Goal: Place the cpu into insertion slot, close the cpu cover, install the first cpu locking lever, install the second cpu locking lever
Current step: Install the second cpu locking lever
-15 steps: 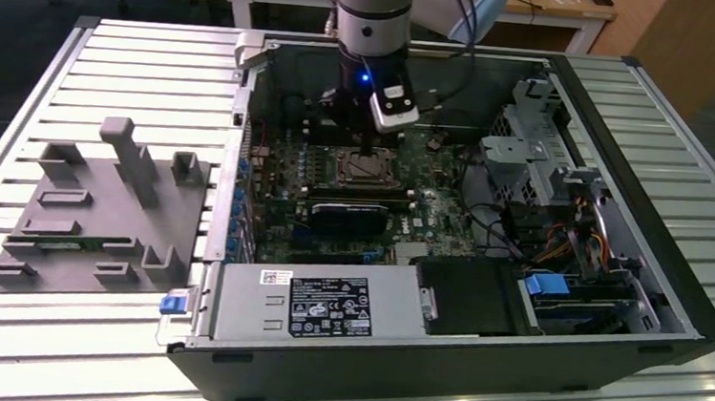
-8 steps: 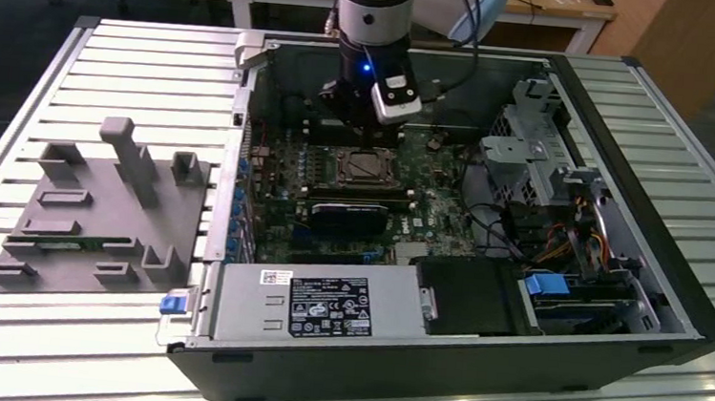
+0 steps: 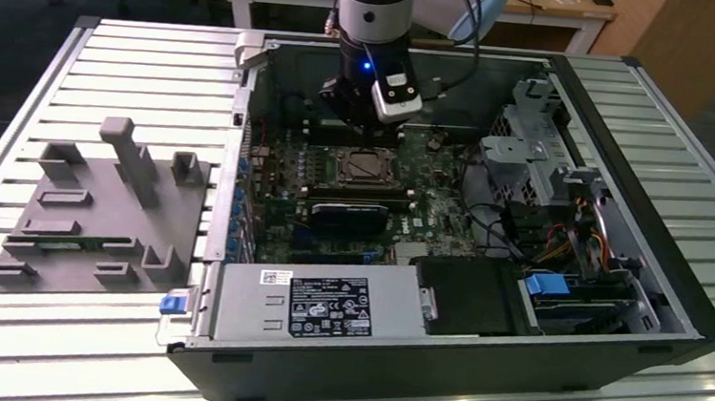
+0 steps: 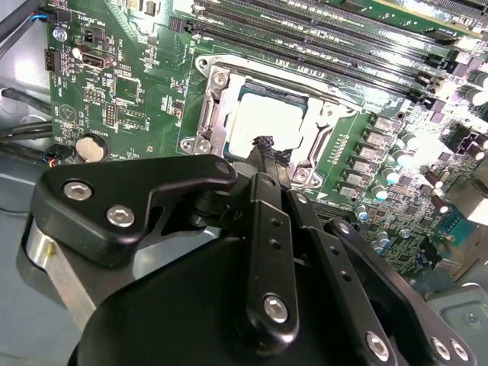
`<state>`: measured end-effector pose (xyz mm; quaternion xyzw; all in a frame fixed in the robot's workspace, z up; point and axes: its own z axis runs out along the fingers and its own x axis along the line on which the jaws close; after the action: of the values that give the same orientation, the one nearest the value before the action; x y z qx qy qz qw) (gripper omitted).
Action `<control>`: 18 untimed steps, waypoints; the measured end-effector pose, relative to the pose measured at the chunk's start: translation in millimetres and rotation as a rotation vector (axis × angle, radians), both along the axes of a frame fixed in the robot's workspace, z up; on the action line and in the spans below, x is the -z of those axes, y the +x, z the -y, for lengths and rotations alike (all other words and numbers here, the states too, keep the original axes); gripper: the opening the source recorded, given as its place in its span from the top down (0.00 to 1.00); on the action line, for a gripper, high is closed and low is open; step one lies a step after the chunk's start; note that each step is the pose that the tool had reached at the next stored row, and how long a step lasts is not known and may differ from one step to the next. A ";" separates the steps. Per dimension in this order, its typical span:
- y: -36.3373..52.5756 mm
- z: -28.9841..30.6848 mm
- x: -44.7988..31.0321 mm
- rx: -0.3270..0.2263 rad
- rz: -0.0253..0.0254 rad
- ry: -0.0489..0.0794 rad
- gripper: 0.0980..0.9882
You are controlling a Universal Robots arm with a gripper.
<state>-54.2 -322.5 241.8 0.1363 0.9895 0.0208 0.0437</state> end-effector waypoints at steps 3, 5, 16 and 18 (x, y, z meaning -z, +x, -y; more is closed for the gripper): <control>0.0 0.0 0.0 0.000 0.0000 0.000 0.99; 0.0 0.0 -0.1 0.000 0.0000 0.000 0.99; 0.0 11.9 -0.1 0.000 0.0000 0.000 0.99; 0.0 15.6 -0.1 0.000 -0.0001 0.000 0.99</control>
<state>-54.2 -338.0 241.9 0.1363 0.9895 0.0207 0.0437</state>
